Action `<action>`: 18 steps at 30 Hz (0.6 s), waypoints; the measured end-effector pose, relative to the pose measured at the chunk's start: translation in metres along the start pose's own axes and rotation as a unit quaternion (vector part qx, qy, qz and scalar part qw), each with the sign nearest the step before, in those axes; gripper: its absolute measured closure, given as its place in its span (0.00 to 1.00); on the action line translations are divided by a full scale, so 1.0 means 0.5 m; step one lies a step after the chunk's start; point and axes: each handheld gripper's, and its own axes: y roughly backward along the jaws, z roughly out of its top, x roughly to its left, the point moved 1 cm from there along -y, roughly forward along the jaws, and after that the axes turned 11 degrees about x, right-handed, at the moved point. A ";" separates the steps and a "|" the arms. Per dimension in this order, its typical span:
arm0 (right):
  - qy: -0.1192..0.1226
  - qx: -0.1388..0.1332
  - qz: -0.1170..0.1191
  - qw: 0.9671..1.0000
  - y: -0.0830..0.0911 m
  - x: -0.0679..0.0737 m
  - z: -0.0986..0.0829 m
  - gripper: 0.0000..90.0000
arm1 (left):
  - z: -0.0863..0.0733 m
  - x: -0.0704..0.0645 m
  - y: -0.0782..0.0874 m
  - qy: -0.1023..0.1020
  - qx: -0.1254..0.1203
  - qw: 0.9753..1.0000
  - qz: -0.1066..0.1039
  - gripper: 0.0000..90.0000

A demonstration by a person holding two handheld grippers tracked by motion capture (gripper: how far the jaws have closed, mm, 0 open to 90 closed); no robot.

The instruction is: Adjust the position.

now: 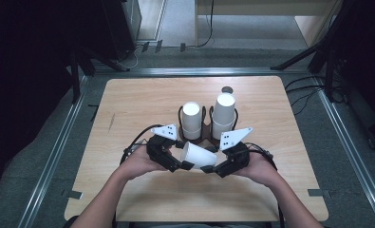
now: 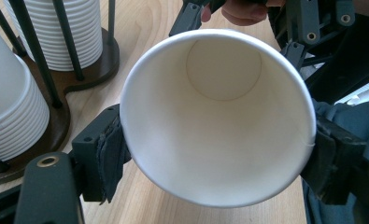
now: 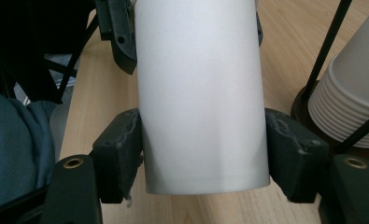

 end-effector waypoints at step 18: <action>-0.008 0.002 0.002 1.000 -0.001 0.000 0.002 0.34 | 0.002 0.001 0.003 0.002 0.005 1.000 -0.006 0.25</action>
